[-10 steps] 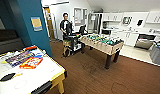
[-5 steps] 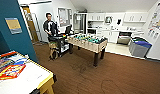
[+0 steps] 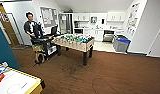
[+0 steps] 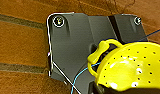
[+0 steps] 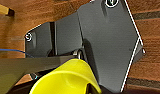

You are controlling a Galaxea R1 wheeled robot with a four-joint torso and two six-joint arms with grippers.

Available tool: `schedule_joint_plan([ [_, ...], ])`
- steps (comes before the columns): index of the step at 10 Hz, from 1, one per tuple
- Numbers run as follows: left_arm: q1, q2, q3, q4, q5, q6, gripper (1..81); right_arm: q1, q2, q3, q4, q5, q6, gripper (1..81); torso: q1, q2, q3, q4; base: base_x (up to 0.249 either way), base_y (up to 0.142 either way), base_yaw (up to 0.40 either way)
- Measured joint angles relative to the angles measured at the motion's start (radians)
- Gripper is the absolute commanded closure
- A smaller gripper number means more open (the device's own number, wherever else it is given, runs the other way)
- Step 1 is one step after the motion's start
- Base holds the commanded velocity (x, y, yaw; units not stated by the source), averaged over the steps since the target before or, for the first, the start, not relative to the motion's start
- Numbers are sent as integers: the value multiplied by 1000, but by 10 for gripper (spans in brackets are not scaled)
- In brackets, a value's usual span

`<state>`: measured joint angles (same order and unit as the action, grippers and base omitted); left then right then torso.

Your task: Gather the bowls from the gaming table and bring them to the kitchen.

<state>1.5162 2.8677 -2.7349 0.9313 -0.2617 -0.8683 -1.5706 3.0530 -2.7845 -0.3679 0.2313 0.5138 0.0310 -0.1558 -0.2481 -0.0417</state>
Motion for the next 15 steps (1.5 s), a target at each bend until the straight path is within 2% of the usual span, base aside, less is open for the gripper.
schedule_joint_plan([
  [4, 0, 0, 0, 0, 0, 0, 811, 2, -1, 0, 0, -3, 2, 811, -1, 0, 71, 0, 0, 0, -400],
  [5, 6, 0, 0, 0, 0, 0, 811, 0, -1, 0, 0, -5, 2, 811, -1, -1, 79, 0, 0, -241, 0],
  [6, 11, -3, 0, 0, 1, 0, 811, 0, 2, 1, 0, -4, 2, 811, -1, -1, 79, 0, 0, -207, 0],
  [15, 14, -3, 0, 0, -8, 0, 811, 0, -1, 2, -1, -13, 3, 811, -2, -1, 79, 0, 0, 0, 0],
])
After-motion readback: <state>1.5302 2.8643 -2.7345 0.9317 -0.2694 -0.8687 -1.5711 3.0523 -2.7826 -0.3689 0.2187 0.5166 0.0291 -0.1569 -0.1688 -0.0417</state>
